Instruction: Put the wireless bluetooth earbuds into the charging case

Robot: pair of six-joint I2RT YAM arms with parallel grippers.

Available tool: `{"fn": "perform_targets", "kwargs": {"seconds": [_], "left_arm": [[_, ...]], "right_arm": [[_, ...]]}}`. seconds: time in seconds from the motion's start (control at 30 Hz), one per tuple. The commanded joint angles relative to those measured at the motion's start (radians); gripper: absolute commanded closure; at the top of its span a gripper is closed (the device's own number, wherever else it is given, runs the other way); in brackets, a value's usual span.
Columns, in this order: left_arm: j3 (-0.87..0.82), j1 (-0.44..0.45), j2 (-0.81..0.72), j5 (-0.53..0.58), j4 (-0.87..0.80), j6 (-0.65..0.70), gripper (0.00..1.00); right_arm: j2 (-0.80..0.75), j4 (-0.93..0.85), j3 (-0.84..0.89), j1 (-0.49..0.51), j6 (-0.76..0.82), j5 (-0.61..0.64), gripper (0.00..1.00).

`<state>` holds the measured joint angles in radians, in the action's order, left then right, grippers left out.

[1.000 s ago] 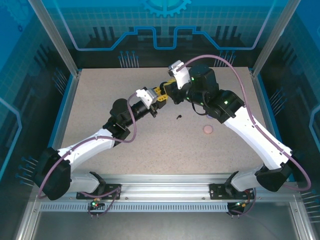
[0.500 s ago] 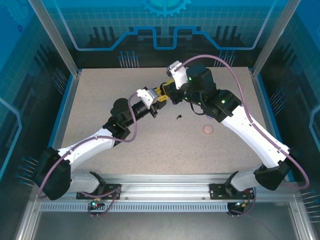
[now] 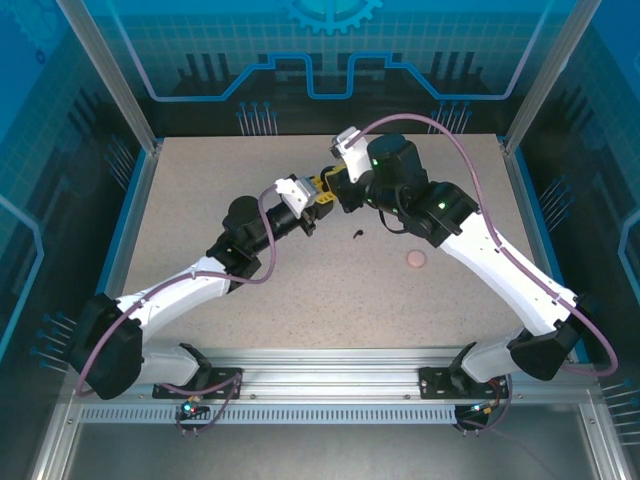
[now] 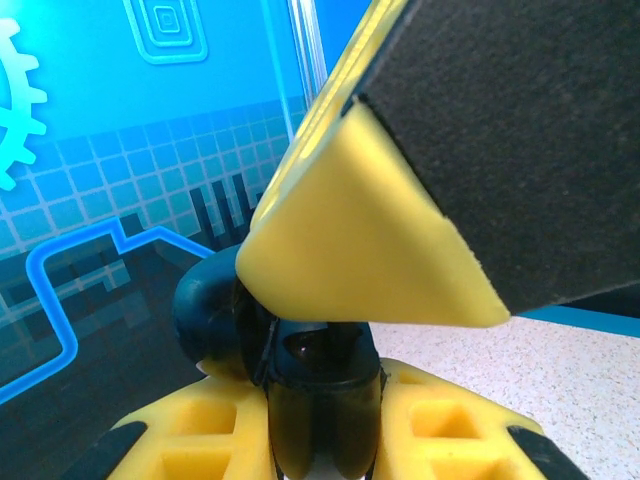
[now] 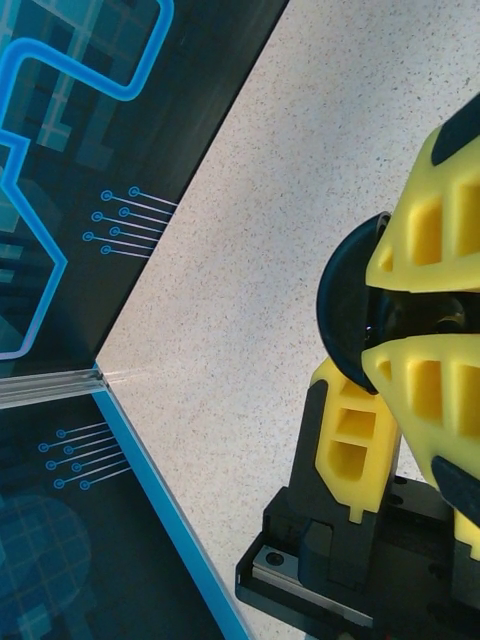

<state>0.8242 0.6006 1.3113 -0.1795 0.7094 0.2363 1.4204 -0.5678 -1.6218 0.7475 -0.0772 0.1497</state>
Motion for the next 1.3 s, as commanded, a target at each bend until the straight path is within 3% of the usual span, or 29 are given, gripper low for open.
{"fn": "perform_targets", "kwargs": {"seconds": [0.0, 0.2, 0.4, 0.67, 0.9, 1.13, 1.27], "left_arm": [[0.045, 0.008, 0.006, 0.009, 0.045, 0.011, 1.00], [0.049, 0.009, 0.010, 0.012, 0.044, 0.008, 1.00], [0.050, 0.009, 0.019, 0.006, 0.032, -0.001, 1.00], [0.030, 0.008, 0.027, 0.009, 0.045, -0.014, 1.00], [0.020, 0.009, 0.035, 0.010, 0.058, -0.025, 1.00], [0.016, 0.009, 0.033, 0.009, 0.067, -0.030, 1.00], [0.011, 0.008, 0.027, 0.012, 0.068, -0.026, 1.00]], "right_arm": [[-0.011, -0.029, 0.015, 0.016, 0.004, 0.010, 0.88], [-0.006, -0.036, 0.015, 0.025, 0.002, 0.006, 0.85], [0.027, -0.055, -0.037, 0.039, -0.041, 0.028, 0.60], [0.068, -0.077, -0.143, 0.037, -0.101, 0.085, 0.42], [0.083, -0.142, -0.263, 0.006, -0.161, 0.129, 0.32], [0.047, -0.165, -0.279, -0.080, -0.240, 0.134, 0.28], [0.019, -0.206, -0.219, -0.206, -0.356, 0.114, 0.26]]}}
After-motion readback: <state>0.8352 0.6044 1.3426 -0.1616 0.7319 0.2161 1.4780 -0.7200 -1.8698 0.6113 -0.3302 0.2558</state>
